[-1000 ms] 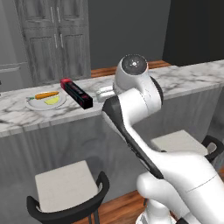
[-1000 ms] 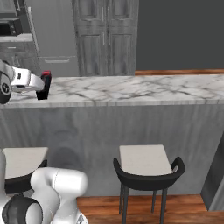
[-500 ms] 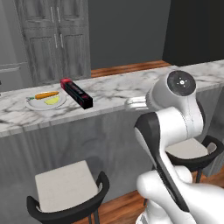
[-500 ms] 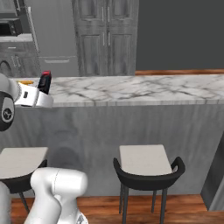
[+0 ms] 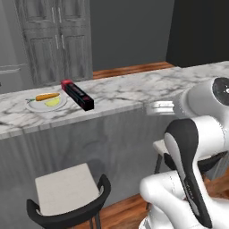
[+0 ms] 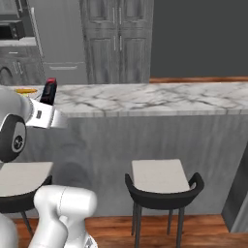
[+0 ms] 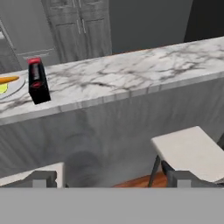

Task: Retrieve the tupperware and aluminum foil from the cabinet and place them on the dining counter near the plate with lemon wedge and carrot to prepare for storing leftovers.

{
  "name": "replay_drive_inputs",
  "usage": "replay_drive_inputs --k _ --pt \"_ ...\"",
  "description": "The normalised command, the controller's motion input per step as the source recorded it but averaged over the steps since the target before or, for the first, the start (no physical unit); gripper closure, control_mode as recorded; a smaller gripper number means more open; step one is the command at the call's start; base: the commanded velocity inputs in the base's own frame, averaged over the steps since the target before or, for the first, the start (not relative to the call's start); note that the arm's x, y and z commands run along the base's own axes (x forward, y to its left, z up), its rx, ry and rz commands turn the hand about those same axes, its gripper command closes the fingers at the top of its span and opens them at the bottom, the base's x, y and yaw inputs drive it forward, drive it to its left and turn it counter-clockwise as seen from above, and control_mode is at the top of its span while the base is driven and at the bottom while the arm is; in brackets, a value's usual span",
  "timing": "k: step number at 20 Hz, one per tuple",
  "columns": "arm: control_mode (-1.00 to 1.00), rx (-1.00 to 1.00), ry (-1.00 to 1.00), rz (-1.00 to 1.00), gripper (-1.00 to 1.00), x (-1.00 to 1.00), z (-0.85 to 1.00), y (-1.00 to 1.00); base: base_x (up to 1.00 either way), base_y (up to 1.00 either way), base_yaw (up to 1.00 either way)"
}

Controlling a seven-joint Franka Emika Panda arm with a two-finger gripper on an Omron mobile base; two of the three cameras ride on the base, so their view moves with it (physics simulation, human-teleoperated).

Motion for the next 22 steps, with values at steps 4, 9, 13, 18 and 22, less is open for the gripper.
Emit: replay_drive_inputs --k 4,9,13,18,22 --pt "1.00 0.00 0.00 0.00 -1.00 0.00 0.00 0.00 -0.75 -0.64 -0.05" --pt "1.00 0.00 0.00 0.00 -1.00 0.00 0.00 0.00 -0.52 -0.94 -0.36" --pt "1.00 0.00 0.00 0.00 -1.00 0.00 0.00 0.00 0.04 -0.89 -0.57" --pt "1.00 0.00 0.00 0.00 -1.00 0.00 0.00 0.00 0.39 -0.70 -0.62" --pt "1.00 0.00 0.00 0.00 -1.00 0.00 0.00 0.00 0.51 -0.57 -0.61"
